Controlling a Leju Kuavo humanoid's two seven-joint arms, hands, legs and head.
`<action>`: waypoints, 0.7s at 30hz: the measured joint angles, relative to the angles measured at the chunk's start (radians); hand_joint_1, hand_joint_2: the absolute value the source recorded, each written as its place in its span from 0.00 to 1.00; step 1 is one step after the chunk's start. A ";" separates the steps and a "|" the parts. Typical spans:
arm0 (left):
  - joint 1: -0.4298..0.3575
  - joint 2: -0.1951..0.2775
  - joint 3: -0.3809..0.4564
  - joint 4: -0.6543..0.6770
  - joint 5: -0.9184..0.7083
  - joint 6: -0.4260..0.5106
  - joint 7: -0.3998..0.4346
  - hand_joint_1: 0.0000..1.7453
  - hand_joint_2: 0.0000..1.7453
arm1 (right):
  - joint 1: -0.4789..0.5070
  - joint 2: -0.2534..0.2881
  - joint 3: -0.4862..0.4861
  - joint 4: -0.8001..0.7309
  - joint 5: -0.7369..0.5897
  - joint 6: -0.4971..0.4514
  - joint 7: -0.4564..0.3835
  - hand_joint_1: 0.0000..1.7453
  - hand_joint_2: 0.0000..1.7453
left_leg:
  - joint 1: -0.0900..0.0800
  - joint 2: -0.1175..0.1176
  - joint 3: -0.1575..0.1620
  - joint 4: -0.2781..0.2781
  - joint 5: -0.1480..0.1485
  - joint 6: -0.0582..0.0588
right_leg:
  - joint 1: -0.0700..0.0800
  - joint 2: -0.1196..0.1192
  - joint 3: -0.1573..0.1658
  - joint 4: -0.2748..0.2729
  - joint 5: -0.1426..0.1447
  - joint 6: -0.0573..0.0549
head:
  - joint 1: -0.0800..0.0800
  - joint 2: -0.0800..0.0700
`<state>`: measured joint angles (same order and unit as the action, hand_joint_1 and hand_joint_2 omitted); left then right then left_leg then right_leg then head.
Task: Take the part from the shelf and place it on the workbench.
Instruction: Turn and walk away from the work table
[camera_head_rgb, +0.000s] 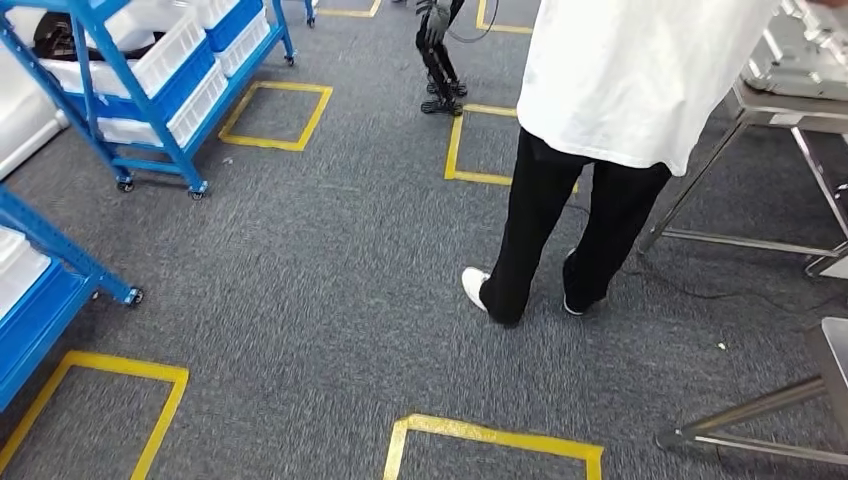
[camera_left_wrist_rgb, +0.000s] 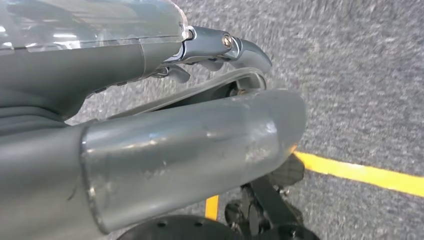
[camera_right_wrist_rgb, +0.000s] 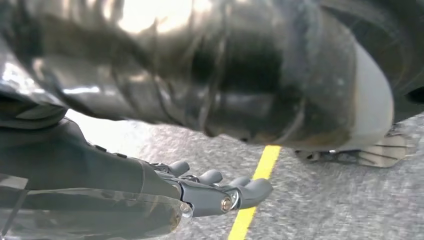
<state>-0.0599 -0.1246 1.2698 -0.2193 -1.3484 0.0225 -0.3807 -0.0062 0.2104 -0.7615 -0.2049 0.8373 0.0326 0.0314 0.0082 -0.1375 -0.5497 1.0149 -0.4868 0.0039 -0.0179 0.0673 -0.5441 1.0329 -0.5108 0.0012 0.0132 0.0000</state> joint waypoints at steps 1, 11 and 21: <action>0.002 0.000 0.000 0.000 0.000 0.000 0.000 0.00 0.00 | 0.000 0.001 0.000 0.000 0.000 0.000 0.000 0.00 0.00 | 0.000 0.010 -0.005 0.011 -0.006 -0.005 | 0.000 -0.013 0.003 -0.005 0.001 -0.008 | 0.000 0.000; 0.002 0.001 0.000 0.000 0.000 0.000 0.000 0.00 0.00 | 0.005 0.003 -0.001 0.000 0.000 0.002 0.000 0.00 0.00 | -0.003 0.176 -0.031 0.066 -0.014 -0.011 | 0.014 -0.159 0.024 -0.012 -0.015 -0.023 | -0.003 0.000; 0.000 0.003 0.000 0.000 -0.002 0.000 0.000 0.00 0.00 | -0.002 0.007 -0.004 0.000 0.000 0.001 -0.003 0.00 0.00 | -0.006 0.120 0.009 -0.027 0.022 0.033 | 0.006 -0.073 -0.075 0.220 -0.148 0.015 | -0.002 0.000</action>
<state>-0.0597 -0.1214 1.2697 -0.2193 -1.3499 0.0221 -0.3803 -0.0081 0.2173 -0.7652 -0.2052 0.8377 0.0336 0.0286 0.0020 -0.0173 -0.5408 0.9879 -0.4647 0.0367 -0.0116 -0.0061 -0.6191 1.2530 -0.6583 0.0162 0.0111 0.0000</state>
